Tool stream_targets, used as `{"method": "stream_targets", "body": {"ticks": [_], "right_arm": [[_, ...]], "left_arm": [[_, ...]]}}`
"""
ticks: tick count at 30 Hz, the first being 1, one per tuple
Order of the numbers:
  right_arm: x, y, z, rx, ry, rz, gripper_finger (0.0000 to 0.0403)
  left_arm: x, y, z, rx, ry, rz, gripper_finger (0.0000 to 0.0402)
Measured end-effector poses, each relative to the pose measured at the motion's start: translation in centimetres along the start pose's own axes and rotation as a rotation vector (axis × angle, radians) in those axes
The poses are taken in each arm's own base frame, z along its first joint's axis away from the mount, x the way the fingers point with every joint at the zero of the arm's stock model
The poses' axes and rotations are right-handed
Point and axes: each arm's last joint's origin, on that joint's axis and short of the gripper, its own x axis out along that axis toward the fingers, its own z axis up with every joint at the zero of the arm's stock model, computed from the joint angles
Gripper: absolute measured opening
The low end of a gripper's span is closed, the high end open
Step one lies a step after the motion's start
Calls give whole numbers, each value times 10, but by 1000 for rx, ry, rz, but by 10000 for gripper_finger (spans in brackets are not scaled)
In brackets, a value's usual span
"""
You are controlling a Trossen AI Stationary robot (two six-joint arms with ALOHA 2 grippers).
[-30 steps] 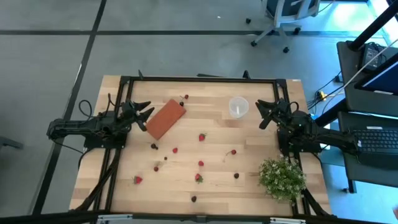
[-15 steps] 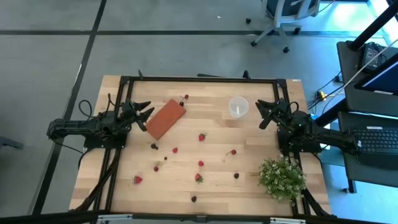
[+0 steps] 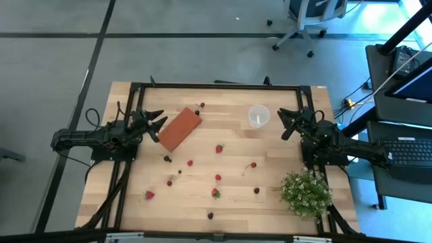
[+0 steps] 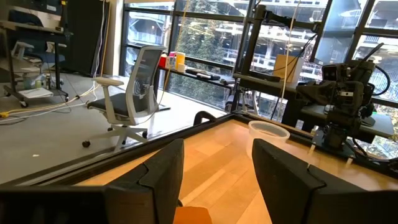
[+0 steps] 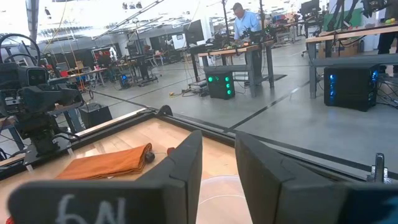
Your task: Pick and placing Produce into tupperware
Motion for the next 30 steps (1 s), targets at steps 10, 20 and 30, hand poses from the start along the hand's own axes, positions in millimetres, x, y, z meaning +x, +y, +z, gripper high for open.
{"method": "stream_targets", "body": {"ticks": [10, 20, 30], "right_arm": [[0, 0, 0, 0, 0, 0, 99], [0, 0, 0, 0, 0, 0, 99], [0, 0, 3, 20, -25, 5, 99]], "left_arm": [[0, 0, 0, 0, 0, 0, 184], [0, 0, 0, 0, 0, 0, 184], [0, 0, 0, 0, 0, 0, 184]]}}
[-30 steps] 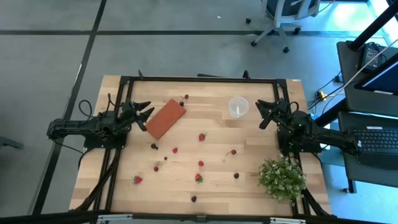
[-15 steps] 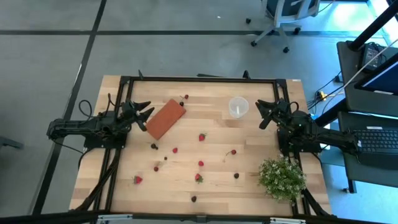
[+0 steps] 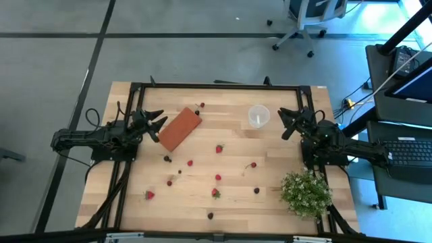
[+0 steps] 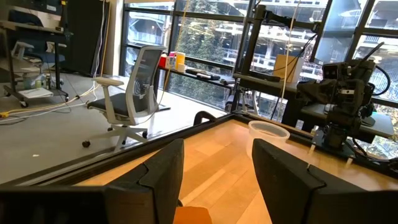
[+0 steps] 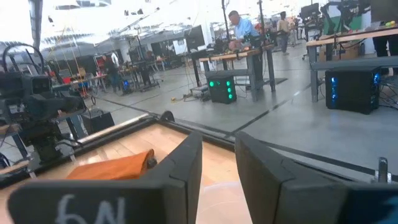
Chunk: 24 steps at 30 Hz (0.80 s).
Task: Pick and placing Produce into tupperware
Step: Put the middle red cherry into the transparent container
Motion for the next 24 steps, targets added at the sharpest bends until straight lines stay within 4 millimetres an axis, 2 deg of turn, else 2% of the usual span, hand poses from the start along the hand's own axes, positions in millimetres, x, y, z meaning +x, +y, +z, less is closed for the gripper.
{"method": "stream_targets", "body": {"ticks": [7, 16, 24], "right_arm": [[0, 0, 0, 15, -1, 0, 99], [0, 0, 2, 216, -17, 3, 99], [0, 1, 4, 223, -38, 9, 111]], "left_arm": [[0, 0, 0, 0, 0, 0, 184], [0, 0, 0, 0, 0, 0, 184], [0, 0, 0, 75, 0, 0, 184]]}}
